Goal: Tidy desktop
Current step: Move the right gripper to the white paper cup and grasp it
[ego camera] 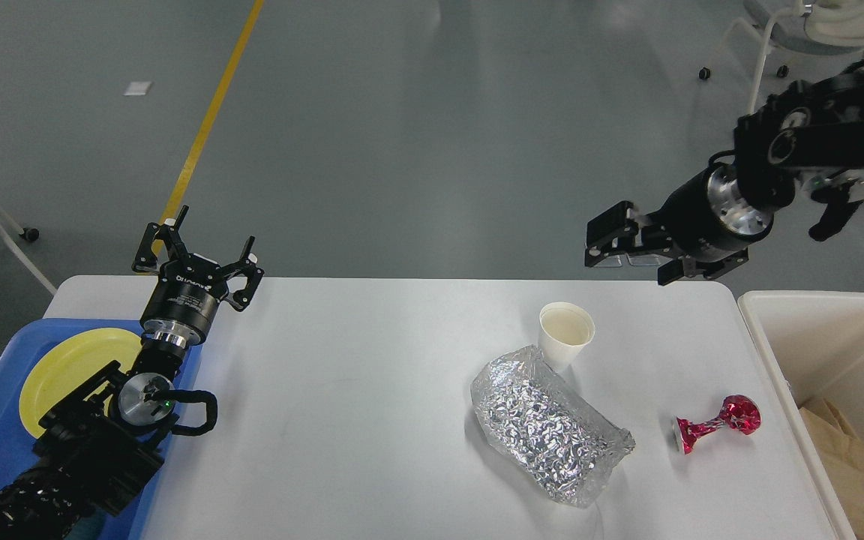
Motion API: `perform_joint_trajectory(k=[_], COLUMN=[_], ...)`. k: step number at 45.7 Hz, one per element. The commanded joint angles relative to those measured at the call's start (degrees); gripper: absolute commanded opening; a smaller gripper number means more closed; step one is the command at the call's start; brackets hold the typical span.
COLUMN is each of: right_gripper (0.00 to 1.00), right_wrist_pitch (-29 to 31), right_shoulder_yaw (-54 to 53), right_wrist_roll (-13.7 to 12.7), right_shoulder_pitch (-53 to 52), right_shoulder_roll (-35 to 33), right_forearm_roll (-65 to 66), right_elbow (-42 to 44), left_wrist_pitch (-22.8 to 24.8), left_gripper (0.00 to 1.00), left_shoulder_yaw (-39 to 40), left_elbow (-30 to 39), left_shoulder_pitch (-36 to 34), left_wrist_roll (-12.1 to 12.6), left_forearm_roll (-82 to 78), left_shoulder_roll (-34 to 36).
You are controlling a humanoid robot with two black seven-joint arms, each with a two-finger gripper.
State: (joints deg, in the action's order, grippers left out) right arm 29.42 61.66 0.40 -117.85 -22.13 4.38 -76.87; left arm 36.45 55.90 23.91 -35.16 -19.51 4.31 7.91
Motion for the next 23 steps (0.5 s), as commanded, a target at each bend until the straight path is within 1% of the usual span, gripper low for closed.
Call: perform_joint_trajectory(k=[1,4,8,11,17,20,23], right_gripper=[1.0,1.0,1.0,1.0,1.0,1.0,1.0], right_wrist_pitch=[0.9,0.99,-0.67,-1.73,-1.91,-1.91,-1.91], right_shoulder_yaw=[-0.31,-0.49,-0.4,-0.4,-0.93,-2.86,-5.32], right_wrist_roll=[0.13,0.13,0.04,-0.04,0.04,0.04,0.04], right_shoulder_pitch=[-2.91,-3.0,2.08,8.41,22.64,28.8,33.73], right_shoulder_roll=[6.47,8.5,10.08,10.61,10.79,10.79,10.44], right_forearm_roll=[-0.25,-0.69,-0.78,-0.95,-1.04,-1.04,-1.04], right_elbow=[-6.79,-7.41,-3.3,4.33,22.97,29.57,33.62], left_wrist_pitch=[-0.06,0.02,0.02,0.03,0.03,0.03,0.03], left_gripper=[0.97,0.97,0.97,0.97,0.97,0.97,0.97], left_shoulder_yaw=[0.0,0.0,0.0,0.0,0.0,0.0,0.0], left_elbow=[0.0,0.0,0.0,0.0,0.0,0.0,0.0], left_shoulder_pitch=[0.0,0.0,0.0,0.0,0.0,0.0,0.0], left_wrist_roll=[0.0,0.0,0.0,0.0,0.0,0.0,0.0], left_forearm_roll=[-0.01,-0.01,-0.01,-0.01,-0.01,-0.01,-0.01], left_shoulder_roll=[0.0,0.0,0.0,0.0,0.0,0.0,0.0])
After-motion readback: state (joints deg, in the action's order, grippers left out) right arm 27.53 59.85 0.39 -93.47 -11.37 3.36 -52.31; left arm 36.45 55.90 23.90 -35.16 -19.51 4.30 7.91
